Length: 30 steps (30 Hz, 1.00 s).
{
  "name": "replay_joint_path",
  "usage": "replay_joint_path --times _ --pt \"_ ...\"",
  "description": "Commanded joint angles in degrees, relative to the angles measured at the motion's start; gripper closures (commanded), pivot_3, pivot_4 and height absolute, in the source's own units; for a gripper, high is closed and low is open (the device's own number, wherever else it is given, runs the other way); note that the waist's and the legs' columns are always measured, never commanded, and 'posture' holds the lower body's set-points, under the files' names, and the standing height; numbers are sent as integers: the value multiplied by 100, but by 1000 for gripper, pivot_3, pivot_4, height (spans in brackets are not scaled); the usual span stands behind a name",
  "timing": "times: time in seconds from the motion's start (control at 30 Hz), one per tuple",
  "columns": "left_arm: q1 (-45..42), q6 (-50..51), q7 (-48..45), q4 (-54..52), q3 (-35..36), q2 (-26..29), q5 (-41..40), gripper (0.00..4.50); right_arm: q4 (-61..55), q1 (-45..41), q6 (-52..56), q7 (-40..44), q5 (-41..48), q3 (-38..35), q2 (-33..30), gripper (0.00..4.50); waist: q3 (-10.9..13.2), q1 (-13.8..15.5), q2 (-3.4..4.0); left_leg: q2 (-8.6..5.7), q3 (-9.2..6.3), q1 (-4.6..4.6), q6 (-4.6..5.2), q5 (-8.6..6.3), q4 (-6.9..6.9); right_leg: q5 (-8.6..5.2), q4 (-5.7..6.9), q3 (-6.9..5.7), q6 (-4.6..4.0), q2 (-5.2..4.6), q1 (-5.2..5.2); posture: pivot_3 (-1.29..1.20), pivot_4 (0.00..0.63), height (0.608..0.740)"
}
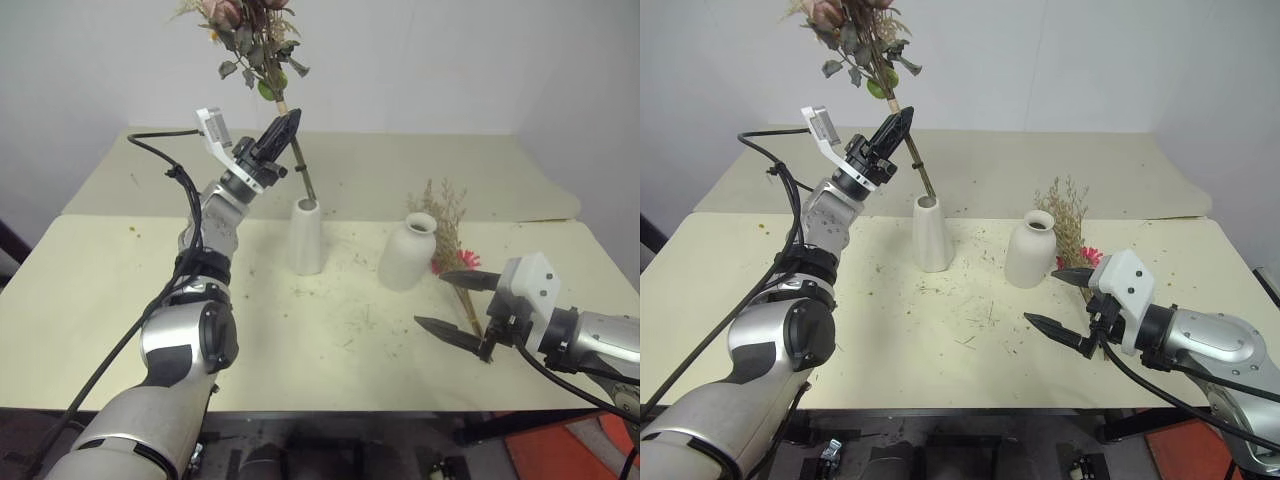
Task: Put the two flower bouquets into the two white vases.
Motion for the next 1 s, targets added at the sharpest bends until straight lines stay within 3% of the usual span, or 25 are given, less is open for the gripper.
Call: replay_joint_path --times 0.03,0.37,0.6,1.0 --pt "40 106 -83 -397 -2 34 -118 4409 -54 -102 -64 36 -13 -59 -36 0 0 -8 0 0 0 1 0 0 0 0 0 0 0 0 0 0 150 740" --pt "318 239 -9 -661 -86 51 -39 4409 7 -152 -84 74 -55 22 -34 0 0 -20 0 0 0 0 0 0 0 0 1 0 0 0 0 0 150 740" --pt "326 -376 271 -475 -243 -88 248 4409 16 -220 -72 87 -62 9 -21 0 0 -16 0 0 -1 0 0 0 0 0 0 0 0 0 0 0 150 740" --pt "716 -708 -374 -891 -852 -251 532 4409 -31 -155 -76 68 -61 -65 -11 0 0 -17 1 0 0 0 0 0 0 0 1 1 0 0 0 0 150 740"
